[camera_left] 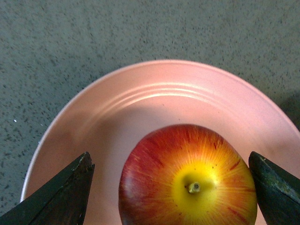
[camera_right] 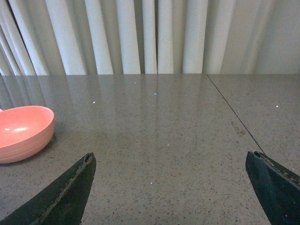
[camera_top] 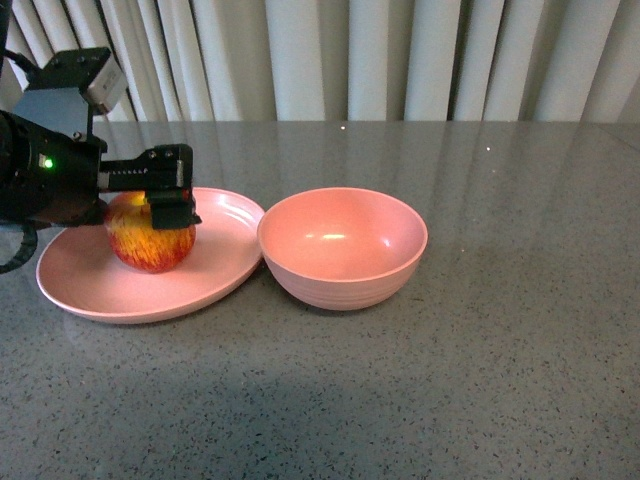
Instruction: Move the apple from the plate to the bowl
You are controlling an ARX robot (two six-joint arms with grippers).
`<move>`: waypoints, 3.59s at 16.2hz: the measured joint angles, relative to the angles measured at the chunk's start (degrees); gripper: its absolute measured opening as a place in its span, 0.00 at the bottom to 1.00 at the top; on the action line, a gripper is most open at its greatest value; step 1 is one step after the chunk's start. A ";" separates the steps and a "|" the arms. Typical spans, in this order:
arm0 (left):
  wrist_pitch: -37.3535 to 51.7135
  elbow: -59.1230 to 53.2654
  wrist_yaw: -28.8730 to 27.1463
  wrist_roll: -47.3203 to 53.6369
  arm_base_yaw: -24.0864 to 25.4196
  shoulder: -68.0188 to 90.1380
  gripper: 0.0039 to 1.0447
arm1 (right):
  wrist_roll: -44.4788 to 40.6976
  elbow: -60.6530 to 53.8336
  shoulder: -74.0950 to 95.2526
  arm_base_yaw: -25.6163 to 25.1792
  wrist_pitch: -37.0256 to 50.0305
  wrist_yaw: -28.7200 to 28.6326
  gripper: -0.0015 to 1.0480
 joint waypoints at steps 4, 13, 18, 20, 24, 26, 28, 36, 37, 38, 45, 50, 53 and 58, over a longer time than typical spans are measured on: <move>-0.44 -0.04 -0.11 0.07 -0.83 0.98 0.94 | 0.00 0.00 0.00 0.00 0.00 0.00 0.94; -1.55 -0.33 0.00 1.16 -0.92 0.00 0.66 | 0.00 0.00 0.00 0.00 0.00 -0.02 0.94; -3.06 2.78 0.85 1.75 -5.99 -9.42 0.65 | 0.00 0.00 0.00 0.00 0.00 -0.02 0.94; -4.35 5.16 1.25 2.05 -10.75 -10.27 0.65 | 0.00 0.00 0.00 0.00 0.00 0.00 0.94; -5.40 8.74 0.66 2.03 -17.09 -6.29 0.65 | 0.00 0.00 0.00 0.00 0.00 -0.02 0.94; -5.99 9.49 0.57 1.57 -18.45 -3.63 0.65 | 0.00 0.00 0.00 0.00 0.00 -0.02 0.94; -6.93 10.32 0.33 1.29 -19.30 -0.72 0.65 | 0.00 0.00 0.00 0.00 0.00 -0.02 0.94; -9.22 13.64 0.11 -0.98 -19.96 6.43 0.65 | 0.00 0.00 0.00 0.00 0.00 0.00 0.94; -9.55 14.03 0.00 -1.49 -19.96 7.26 0.65 | 0.00 0.00 0.00 0.00 0.00 -0.02 0.94; -9.97 14.16 0.02 -1.68 -19.96 7.54 0.65 | -0.02 0.00 0.00 0.00 0.00 -0.02 0.94; -10.08 15.02 0.35 -2.99 -19.91 9.01 0.78 | 0.00 0.00 0.00 0.00 0.00 -0.02 0.94; -9.49 15.26 0.68 -3.13 -19.96 8.98 0.94 | 0.00 0.00 0.00 0.00 0.00 -0.02 0.94; -8.31 15.17 1.09 -3.41 -20.06 7.41 0.94 | 0.00 0.00 0.00 0.00 0.00 -0.02 0.94; 1.22 13.38 -0.74 -3.96 -19.91 -5.51 0.94 | 0.00 0.00 0.00 0.00 0.00 0.00 0.94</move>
